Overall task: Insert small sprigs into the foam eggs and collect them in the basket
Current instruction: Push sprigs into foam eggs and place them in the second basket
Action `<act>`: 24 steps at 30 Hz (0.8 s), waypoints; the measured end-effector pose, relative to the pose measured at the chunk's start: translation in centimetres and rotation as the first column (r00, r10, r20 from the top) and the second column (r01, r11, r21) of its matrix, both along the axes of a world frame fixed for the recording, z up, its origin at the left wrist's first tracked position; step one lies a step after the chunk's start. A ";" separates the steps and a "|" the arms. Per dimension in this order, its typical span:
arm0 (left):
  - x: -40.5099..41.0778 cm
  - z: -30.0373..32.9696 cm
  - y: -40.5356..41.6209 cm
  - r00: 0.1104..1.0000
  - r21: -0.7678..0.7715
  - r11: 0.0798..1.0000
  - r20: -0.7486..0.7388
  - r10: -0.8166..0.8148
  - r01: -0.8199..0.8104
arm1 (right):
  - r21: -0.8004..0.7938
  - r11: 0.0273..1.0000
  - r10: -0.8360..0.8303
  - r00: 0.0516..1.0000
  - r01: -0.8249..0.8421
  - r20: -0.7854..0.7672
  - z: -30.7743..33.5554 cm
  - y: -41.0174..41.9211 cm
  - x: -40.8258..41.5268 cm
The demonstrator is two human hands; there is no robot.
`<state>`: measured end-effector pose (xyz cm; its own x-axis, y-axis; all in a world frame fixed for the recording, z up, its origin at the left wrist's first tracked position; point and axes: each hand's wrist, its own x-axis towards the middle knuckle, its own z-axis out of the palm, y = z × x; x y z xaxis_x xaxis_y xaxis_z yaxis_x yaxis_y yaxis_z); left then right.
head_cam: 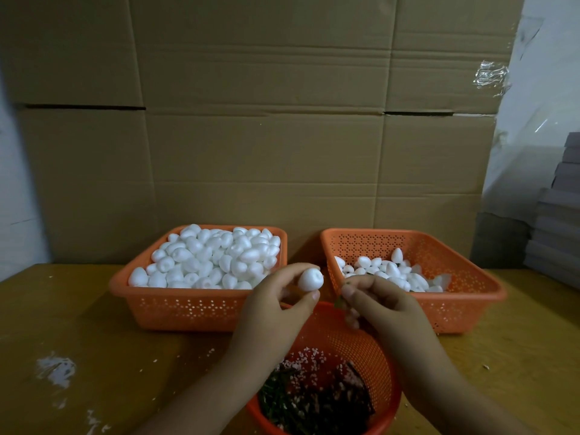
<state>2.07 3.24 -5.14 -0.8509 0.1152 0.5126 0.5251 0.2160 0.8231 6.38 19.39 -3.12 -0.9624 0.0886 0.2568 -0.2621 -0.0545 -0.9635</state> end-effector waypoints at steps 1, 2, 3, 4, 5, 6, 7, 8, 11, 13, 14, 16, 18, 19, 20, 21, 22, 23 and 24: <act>0.1 0.0 0.1 1.000 -0.048 0.999 -0.025 0.007 -0.008 | -0.036 0.999 -0.008 1.000 0.007 -0.015 0.1 0.1 0.0; 0.2 0.0 0.1 0.999 -0.083 0.996 -0.046 0.012 -0.015 | -0.061 0.998 -0.018 0.999 0.016 -0.030 0.1 0.1 0.1; 0.2 0.0 0.2 0.998 -0.108 0.994 -0.063 0.015 -0.022 | -0.083 0.996 -0.026 0.999 0.023 -0.042 0.2 0.1 0.1; 0.2 -0.1 0.2 0.997 -0.129 0.991 -0.080 0.019 -0.029 | -0.101 0.994 -0.033 0.998 0.028 -0.051 0.2 0.0 0.2; 0.2 -0.1 0.2 0.995 -0.149 0.988 -0.097 0.024 -0.039 | -0.114 0.993 -0.039 0.997 0.032 -0.059 0.3 0.0 0.2; 0.2 -0.2 0.2 0.993 -0.167 0.985 -0.112 0.031 -0.049 | -0.119 0.992 -0.045 0.997 0.037 -0.065 0.3 -0.1 0.2; 0.1 -0.2 0.1 0.992 -0.181 0.982 -0.122 0.036 -0.058 | -0.119 0.992 -0.049 0.996 0.040 -0.071 0.3 -0.1 0.2; 0.1 -0.2 0.1 0.991 -0.192 0.979 -0.130 0.038 -0.063 | -0.119 0.992 -0.052 0.996 0.043 -0.075 0.3 -0.1 0.3; 0.2 -0.3 0.1 0.988 -0.222 0.972 -0.150 0.041 -0.075 | -0.107 0.993 -0.067 0.993 0.056 -0.098 0.2 -0.2 0.3; 0.3 -0.2 0.1 0.985 -0.231 0.969 -0.166 0.046 -0.084 | -0.098 0.992 -0.087 0.990 0.077 -0.107 0.1 -0.2 0.3; 0.4 -0.1 0.1 0.984 -0.233 0.969 -0.172 0.046 -0.086 | -0.095 0.991 -0.099 0.989 0.088 -0.109 0.0 -0.2 0.3; 0.4 -0.1 0.1 0.982 -0.242 0.966 -0.182 0.046 -0.090 | -0.092 0.990 -0.115 0.987 0.105 -0.115 -0.1 -0.1 0.2; 0.5 0.0 0.1 0.979 -0.259 0.960 -0.199 0.051 -0.103 | -0.061 0.992 -0.116 0.986 0.109 -0.122 -0.2 -0.2 0.2; 0.5 0.0 0.2 0.976 -0.269 0.957 -0.209 0.054 -0.111 | -0.029 0.993 -0.118 0.985 0.115 -0.127 -0.3 -0.2 0.2; 0.6 0.0 0.2 0.974 -0.281 0.952 -0.221 0.057 -0.119 | 0.004 0.992 -0.123 0.984 0.124 -0.131 -0.4 -0.2 0.2; 0.6 0.0 0.1 0.970 -0.295 0.947 -0.234 0.060 -0.130 | 0.029 0.990 -0.132 0.983 0.137 -0.130 -0.5 -0.2 0.2; 0.6 0.0 0.1 0.967 -0.310 0.940 -0.247 0.062 -0.139 | 0.051 0.987 -0.145 0.981 0.152 -0.127 -0.5 -0.1 0.1; 0.7 0.0 0.0 0.964 -0.329 0.933 -0.257 0.062 -0.148 | 0.072 0.983 -0.159 0.979 0.169 -0.125 -0.6 0.0 0.1; 0.7 0.1 -0.1 0.963 -0.349 0.924 -0.263 0.062 -0.155 | 0.094 0.979 -0.171 0.977 0.183 -0.128 -0.6 0.0 0.1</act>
